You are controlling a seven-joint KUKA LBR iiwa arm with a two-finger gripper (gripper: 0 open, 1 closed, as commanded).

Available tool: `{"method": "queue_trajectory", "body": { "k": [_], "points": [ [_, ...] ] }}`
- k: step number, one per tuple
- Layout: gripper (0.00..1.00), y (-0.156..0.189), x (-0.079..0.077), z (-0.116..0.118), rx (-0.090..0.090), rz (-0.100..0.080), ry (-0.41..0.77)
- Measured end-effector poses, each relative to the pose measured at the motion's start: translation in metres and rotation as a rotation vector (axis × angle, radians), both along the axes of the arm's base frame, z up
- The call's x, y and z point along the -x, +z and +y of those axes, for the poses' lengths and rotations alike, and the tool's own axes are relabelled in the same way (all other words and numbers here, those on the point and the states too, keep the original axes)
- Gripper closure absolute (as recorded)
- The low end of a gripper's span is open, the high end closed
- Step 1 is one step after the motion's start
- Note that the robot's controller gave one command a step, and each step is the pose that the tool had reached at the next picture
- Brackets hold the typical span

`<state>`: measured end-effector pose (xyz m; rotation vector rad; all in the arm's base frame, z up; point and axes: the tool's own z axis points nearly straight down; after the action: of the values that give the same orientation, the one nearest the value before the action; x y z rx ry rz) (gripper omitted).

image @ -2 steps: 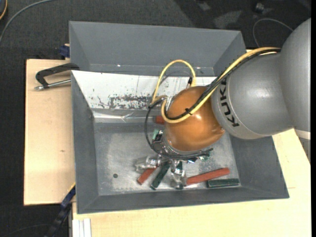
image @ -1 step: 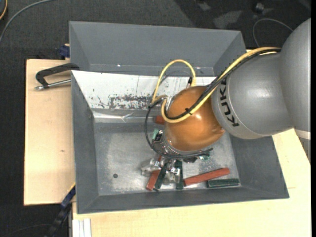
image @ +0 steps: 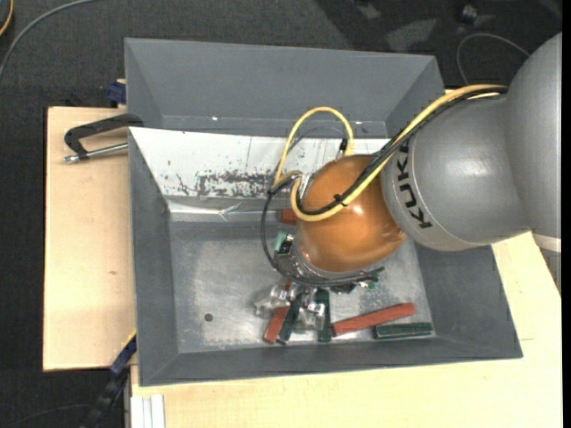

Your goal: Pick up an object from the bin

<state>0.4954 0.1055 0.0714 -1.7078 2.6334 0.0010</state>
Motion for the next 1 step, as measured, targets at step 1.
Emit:
{"method": "queue_trajectory", "body": {
  "k": [1],
  "points": [
    [1.00,0.0614,-0.0020,0.0013,-0.002,-0.008,-0.002]
  ]
}}
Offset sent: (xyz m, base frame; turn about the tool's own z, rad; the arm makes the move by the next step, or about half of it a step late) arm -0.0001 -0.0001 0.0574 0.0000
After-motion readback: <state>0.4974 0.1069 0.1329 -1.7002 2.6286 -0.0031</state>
